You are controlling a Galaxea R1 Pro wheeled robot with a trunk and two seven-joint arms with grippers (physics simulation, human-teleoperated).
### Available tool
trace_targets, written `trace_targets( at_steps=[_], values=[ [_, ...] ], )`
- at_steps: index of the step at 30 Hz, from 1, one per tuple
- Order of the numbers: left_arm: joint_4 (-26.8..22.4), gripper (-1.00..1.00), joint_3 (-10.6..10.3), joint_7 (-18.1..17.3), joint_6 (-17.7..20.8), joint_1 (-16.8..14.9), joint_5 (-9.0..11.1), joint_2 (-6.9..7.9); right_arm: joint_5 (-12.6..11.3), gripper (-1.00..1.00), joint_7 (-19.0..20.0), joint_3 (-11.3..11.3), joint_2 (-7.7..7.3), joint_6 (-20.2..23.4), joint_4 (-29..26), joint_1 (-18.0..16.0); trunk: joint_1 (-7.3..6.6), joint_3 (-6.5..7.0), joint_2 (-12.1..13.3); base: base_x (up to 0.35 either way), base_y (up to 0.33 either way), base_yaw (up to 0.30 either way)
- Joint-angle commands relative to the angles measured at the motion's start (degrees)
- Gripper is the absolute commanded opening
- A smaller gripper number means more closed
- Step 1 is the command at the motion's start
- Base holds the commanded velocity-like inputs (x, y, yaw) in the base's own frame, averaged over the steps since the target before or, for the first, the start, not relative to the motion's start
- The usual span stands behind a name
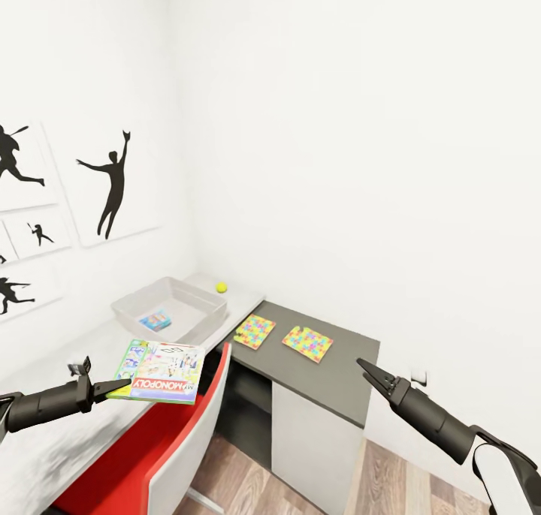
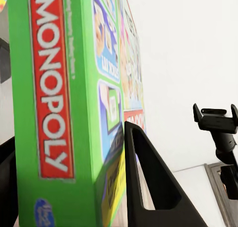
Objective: Put all the toys in the child's room - the three board games (two on the bed and one on the table), the two jigsaw puzzles on the table, and the tennis ball on the table - inside the toy box on the table in the child's room.
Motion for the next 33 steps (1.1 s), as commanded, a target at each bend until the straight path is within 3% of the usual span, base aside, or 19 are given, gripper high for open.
trace_targets(
  at_steps=[1,7,17,33],
  values=[
    [0.0,-1.00,0.0,-0.2,0.6,0.0,0.0,0.00,-0.1,1.00,0.1,-0.1,0.01,0.4,0.0,0.0,0.03,-0.02,0.0,0.049,-0.029,0.001],
    [0.0,-1.00,0.0,-0.2,0.6,0.0,0.0,0.00,0.0,1.00,0.1,-0.1,0.03,0.4,0.0,0.0,0.03,-0.02,0.0,0.019,-0.012,0.033],
    [0.0,-1.00,-0.1,-0.2,0.6,0.0,0.0,-0.01,0.0,1.00,-0.3,0.1,0.04,0.4,0.0,0.0,0.03,-0.02,0.0,0.050,-0.088,0.229],
    [0.0,-1.00,-0.1,-0.2,0.6,0.0,0.0,-0.08,0.0,1.00,-0.3,0.1,0.14,0.4,0.0,0.0,0.03,0.09,0.0,0.003,-0.006,0.050]
  ],
)
